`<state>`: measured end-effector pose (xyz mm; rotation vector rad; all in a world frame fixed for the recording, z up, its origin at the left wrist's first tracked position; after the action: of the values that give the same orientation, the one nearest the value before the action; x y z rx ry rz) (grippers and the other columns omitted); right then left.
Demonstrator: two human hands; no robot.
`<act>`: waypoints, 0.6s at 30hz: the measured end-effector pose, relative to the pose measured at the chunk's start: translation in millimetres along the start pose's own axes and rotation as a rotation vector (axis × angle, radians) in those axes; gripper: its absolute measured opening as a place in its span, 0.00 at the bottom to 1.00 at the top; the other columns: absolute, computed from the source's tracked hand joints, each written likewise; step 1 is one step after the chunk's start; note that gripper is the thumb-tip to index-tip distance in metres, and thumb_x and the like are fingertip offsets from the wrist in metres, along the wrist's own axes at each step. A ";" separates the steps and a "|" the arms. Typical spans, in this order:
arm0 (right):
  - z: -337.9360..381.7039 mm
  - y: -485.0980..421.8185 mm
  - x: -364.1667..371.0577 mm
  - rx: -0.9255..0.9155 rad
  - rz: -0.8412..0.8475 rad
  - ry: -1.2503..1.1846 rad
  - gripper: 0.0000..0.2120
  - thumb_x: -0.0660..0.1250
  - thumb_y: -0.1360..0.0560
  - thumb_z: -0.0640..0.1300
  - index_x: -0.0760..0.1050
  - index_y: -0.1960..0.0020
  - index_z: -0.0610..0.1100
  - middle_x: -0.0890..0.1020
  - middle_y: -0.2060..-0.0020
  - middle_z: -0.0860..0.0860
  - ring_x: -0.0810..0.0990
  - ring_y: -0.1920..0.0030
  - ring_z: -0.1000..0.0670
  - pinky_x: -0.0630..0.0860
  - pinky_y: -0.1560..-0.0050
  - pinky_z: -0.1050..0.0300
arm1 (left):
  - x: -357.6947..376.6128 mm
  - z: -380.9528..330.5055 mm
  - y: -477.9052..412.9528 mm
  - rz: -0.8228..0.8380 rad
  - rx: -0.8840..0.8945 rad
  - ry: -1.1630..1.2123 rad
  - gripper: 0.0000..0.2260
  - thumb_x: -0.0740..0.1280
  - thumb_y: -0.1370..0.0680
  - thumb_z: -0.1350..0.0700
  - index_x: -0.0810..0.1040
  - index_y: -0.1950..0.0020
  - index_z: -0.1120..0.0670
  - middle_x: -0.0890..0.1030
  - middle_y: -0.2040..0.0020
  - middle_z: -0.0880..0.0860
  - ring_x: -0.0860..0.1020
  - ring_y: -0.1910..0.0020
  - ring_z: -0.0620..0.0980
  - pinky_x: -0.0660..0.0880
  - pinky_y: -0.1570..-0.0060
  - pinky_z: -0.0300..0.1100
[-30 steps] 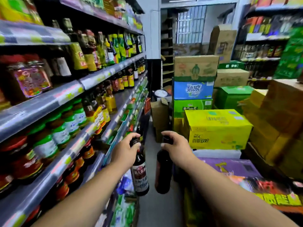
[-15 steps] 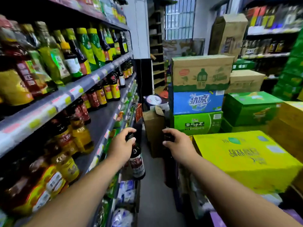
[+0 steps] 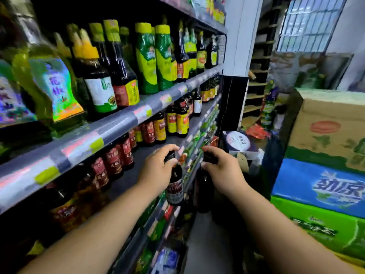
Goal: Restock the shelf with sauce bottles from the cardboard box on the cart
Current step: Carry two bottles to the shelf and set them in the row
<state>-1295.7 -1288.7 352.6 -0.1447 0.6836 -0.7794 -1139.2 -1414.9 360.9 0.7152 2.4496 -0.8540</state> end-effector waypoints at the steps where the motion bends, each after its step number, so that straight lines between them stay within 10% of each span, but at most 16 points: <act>1: -2.8 -18.0 6.0 -0.031 -0.006 -0.017 0.21 0.74 0.29 0.43 0.77 0.38 0.55 0.83 0.45 0.58 0.81 0.44 0.56 0.77 0.40 0.52 | 0.1 3.7 -14.5 -0.019 0.028 -0.044 0.13 0.65 0.22 0.58 0.76 0.44 0.40 0.77 0.45 0.43 0.75 0.46 0.46 0.71 0.49 0.41; 8: -8.6 -114.0 38.2 -0.143 0.008 -0.169 0.20 0.74 0.27 0.40 0.78 0.38 0.52 0.82 0.46 0.55 0.80 0.45 0.56 0.76 0.42 0.59 | 2.1 35.6 -92.6 -0.133 0.140 -0.227 0.14 0.63 0.24 0.58 0.75 0.42 0.42 0.78 0.45 0.45 0.77 0.45 0.48 0.73 0.44 0.45; 13: -9.3 -168.5 54.6 -0.252 0.060 -0.332 0.25 0.73 0.27 0.37 0.75 0.48 0.69 0.83 0.54 0.63 0.80 0.54 0.65 0.74 0.53 0.70 | 8.5 46.9 -123.0 -0.173 0.139 -0.315 0.14 0.62 0.25 0.57 0.74 0.41 0.42 0.79 0.45 0.47 0.78 0.47 0.51 0.74 0.48 0.46; 18: -11.1 -216.0 81.0 -0.367 0.209 -0.417 0.26 0.72 0.26 0.37 0.75 0.46 0.69 0.83 0.51 0.64 0.81 0.48 0.61 0.78 0.47 0.61 | 8.8 56.9 -142.5 -0.294 0.038 -0.407 0.14 0.63 0.24 0.58 0.77 0.42 0.44 0.79 0.46 0.48 0.77 0.47 0.49 0.72 0.45 0.44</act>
<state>-1390.7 -1497.4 380.7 -0.5455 0.4285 -0.3975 -1217.7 -1546.0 377.4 0.1651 2.1971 -1.0415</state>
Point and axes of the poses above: each hand's wrist, its own y-axis away from the middle knuckle, its own x-axis out of the palm, z = x × y, the point moved 5 cm from there along -y, towards the middle knuckle
